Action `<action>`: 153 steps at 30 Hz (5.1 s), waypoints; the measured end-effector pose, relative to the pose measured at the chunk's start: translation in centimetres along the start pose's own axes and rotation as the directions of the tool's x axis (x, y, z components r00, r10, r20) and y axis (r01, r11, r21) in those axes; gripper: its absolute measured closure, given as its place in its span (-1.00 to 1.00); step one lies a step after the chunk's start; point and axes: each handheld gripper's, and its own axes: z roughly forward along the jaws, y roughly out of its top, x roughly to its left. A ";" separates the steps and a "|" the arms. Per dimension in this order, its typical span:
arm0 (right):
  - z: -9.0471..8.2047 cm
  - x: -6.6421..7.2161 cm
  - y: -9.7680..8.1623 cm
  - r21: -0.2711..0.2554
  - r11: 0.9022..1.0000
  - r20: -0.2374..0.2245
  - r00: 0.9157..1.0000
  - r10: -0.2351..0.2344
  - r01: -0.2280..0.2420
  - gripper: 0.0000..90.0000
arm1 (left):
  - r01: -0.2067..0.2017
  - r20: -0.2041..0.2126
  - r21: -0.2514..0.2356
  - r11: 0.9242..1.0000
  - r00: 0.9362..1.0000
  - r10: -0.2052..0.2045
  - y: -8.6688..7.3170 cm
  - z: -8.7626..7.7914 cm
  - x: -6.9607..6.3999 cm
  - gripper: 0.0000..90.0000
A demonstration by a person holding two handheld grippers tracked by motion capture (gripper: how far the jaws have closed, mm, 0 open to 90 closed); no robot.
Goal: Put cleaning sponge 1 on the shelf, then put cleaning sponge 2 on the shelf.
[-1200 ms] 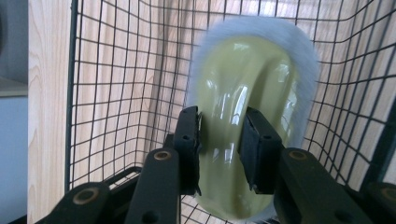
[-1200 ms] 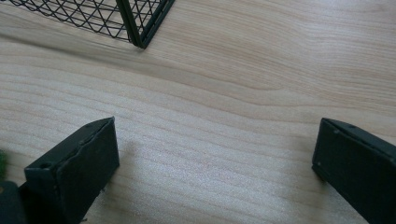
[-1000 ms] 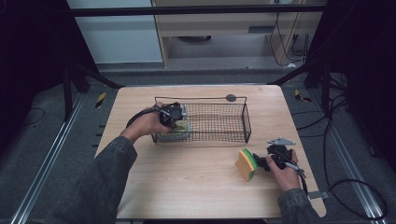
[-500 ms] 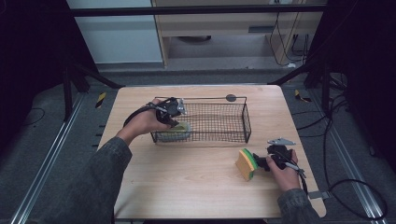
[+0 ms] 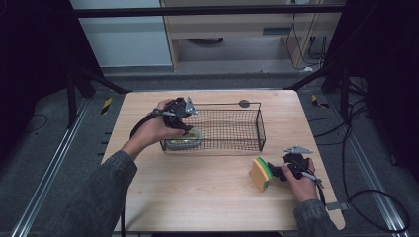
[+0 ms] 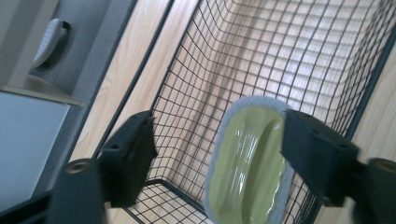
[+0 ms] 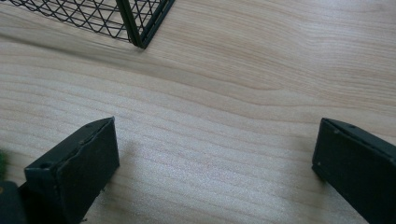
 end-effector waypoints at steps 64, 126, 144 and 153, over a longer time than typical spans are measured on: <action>-10.9 7.9 2.3 0.248 0.958 -0.166 0.980 -0.105 0.145 -0.62 | 0.606 0.081 -0.078 0.792 0.795 -0.601 -17.8 1.3 -11.2 -1.00; -6.6 8.0 7.3 0.384 0.901 -0.210 0.969 -0.128 0.202 0.42 | 0.601 0.091 -0.128 0.789 0.800 -0.594 -18.2 1.7 -11.1 -1.00; -8.8 2.6 9.7 0.277 0.944 -0.142 0.979 -0.144 0.179 0.43 | 0.600 0.091 -0.128 0.789 0.800 -0.594 -18.2 1.7 -11.1 -1.00; -9.5 0.7 12.4 0.227 0.958 -0.092 0.983 -0.159 0.176 0.43 | 0.600 0.091 -0.128 0.790 0.800 -0.593 -18.2 1.7 -11.1 -1.00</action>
